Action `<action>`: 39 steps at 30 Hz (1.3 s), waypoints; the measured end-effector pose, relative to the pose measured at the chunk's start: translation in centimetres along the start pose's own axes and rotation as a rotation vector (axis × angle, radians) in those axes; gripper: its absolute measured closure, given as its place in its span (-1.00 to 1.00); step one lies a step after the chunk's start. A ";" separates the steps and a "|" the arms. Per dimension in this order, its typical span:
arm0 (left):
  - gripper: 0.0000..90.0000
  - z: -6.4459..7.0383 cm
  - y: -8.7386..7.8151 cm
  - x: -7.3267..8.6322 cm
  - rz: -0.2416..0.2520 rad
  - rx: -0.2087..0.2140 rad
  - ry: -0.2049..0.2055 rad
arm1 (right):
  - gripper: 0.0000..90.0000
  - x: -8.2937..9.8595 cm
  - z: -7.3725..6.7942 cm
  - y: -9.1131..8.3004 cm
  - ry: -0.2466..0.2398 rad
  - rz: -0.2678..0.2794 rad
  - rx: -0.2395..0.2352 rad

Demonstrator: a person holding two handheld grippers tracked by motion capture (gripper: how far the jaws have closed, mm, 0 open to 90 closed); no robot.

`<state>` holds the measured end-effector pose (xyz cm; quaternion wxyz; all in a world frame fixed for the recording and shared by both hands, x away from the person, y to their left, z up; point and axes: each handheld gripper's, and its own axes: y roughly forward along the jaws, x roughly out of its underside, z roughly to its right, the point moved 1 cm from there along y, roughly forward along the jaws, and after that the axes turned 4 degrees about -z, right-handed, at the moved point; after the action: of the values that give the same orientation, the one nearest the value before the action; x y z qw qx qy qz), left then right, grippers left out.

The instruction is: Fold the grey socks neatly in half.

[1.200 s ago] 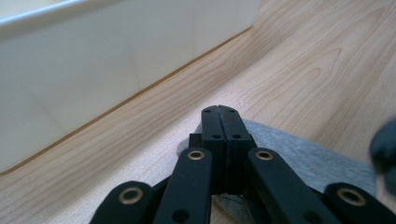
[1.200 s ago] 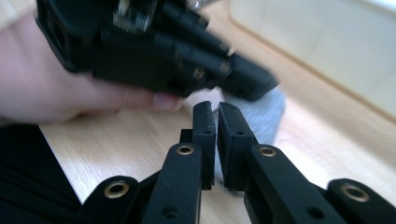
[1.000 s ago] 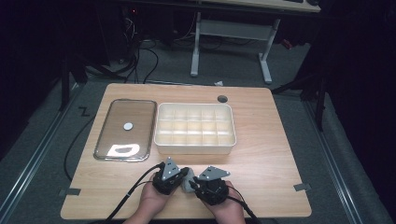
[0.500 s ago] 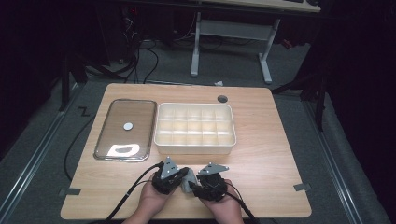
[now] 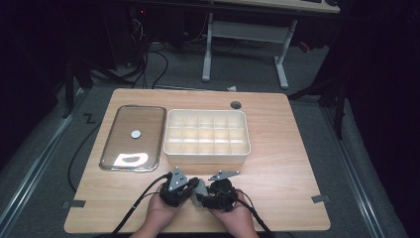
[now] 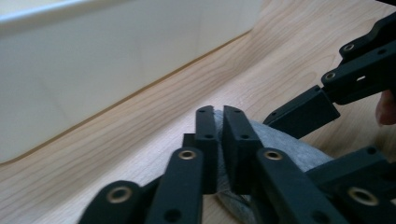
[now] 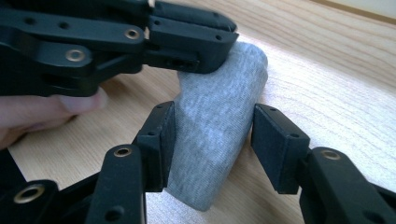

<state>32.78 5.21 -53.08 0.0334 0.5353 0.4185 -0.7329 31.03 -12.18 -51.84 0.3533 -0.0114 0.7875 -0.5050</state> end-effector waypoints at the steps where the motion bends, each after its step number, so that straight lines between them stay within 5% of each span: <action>1: 0.80 -0.2 -0.3 -0.1 -0.001 0.004 -0.006 | 0.13 -0.1 0.0 0.0 -0.006 -0.006 -0.001; 4: 0.69 -1.0 -2.6 -0.7 0.037 -0.029 -0.016 | 0.17 -0.4 -0.1 0.1 -0.029 -0.019 -0.004; 7: 0.52 -1.4 -5.0 -0.3 0.036 -0.066 0.017 | 0.20 -0.6 -0.4 0.1 -0.069 -0.032 0.005; 11: 0.32 -2.2 -7.8 2.6 -0.004 -0.161 0.039 | 0.21 -0.8 -0.6 0.1 -0.116 -0.040 0.012; 14: 0.30 -3.4 -8.7 4.1 -0.007 -0.186 -0.004 | 0.21 -0.9 -0.7 0.1 -0.128 -0.049 0.010; 27: 0.31 -4.9 -8.3 4.8 -0.022 -0.192 -0.039 | 0.23 -2.4 -1.4 0.9 -0.164 -0.135 -0.041; 34: 0.32 -5.3 -8.3 4.9 -0.023 -0.190 -0.056 | 0.35 -2.6 -1.8 2.0 -0.174 -0.198 -0.144; 39: 0.32 -5.4 -8.4 5.0 -0.020 -0.194 -0.058 | 0.49 -2.7 -2.5 2.2 -0.213 -0.176 -0.096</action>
<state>30.53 16.14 -52.69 0.0899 0.5038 0.4920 -0.7043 32.42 -8.12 -51.51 0.3880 -0.1509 0.7649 -0.4916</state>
